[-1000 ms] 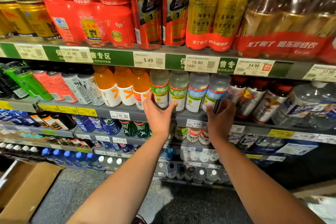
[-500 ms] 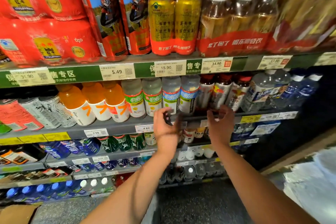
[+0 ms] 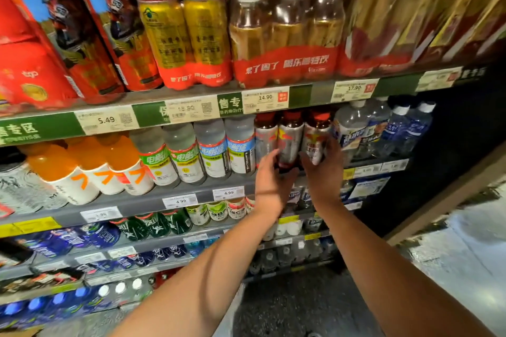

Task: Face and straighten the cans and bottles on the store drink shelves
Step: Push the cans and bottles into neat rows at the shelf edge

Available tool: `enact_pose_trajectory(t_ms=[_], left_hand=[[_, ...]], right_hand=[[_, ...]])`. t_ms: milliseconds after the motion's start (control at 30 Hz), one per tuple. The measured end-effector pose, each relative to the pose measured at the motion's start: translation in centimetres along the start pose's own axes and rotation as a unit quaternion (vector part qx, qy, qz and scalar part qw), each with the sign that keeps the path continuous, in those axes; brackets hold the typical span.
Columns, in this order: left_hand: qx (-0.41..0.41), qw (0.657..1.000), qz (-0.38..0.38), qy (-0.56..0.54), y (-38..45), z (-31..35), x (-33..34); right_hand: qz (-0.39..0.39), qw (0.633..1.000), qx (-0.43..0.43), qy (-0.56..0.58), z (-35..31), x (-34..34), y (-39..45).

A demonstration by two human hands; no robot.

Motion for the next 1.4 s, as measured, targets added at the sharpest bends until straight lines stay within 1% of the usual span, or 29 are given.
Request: enact_pose_trajectory(t_ms=[100, 200, 267, 367, 467, 567, 700, 800, 967, 1167, 1300, 1400], left_hand=[[-0.011, 0.998, 0.029, 0.046, 0.6, -0.9, 2.2], [-0.025, 0.997, 0.072, 0.032, 0.1, -1.0, 3.4], [-0.024, 0.991, 0.118, 0.051, -0.2, -0.9, 4.4], [-0.019, 0.984, 0.160, 0.071, 0.0, -0.9, 5.2], [-0.025, 0.975, 0.205, 0.081, 0.0, -0.6, 6.5], [-0.022, 0.967, 0.236, 0.096, -0.3, -0.2, 7.2], [-0.007, 0.960, 0.251, 0.127, -0.5, 0.2, 7.7], [-0.017, 0.954, 0.260, 0.150, -0.7, 0.1, 7.9], [-0.023, 0.950, 0.249, 0.188, -0.5, 0.2, 8.1], [-0.005, 0.957, 0.214, 0.197, -0.2, 0.0, 8.1], [0.013, 0.963, 0.189, 0.192, 0.1, -0.1, 7.8], [0.012, 0.964, 0.193, 0.182, 0.6, -0.3, 7.5]], right_hand=[[-0.041, 0.998, 0.014, 0.036, 0.5, 0.4, 1.2], [-0.048, 0.996, 0.014, 0.067, 1.1, 0.5, 1.9], [-0.049, 0.998, -0.012, 0.042, 1.6, 0.6, 2.6], [-0.058, 0.997, 0.012, 0.040, 1.5, 0.4, 2.7], [-0.064, 0.998, -0.021, 0.007, 2.2, -0.3, 2.8], [-0.044, 0.998, -0.045, -0.004, 2.8, -0.6, 2.6], [-0.032, 0.999, -0.040, 0.006, 2.9, -0.1, 2.3], [-0.009, 0.999, -0.036, 0.022, 2.9, 0.1, 2.0], [0.035, 0.998, -0.047, 0.022, 3.0, 0.2, 1.6], [0.030, 0.998, -0.048, 0.025, 3.2, 0.3, 1.8], [0.027, 0.998, -0.054, -0.001, 3.3, 0.4, 1.7], [0.030, 0.998, -0.050, 0.009, 3.3, 0.3, 1.5]])
Point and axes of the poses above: each hand's wrist, its own y-axis towards the middle knuckle, its own x-axis out of the palm, z = x × y, the point moved 1 cm from there along y, towards the middle knuckle, and after that the axes turned 15 degrees about z, right-handed, at the moved point
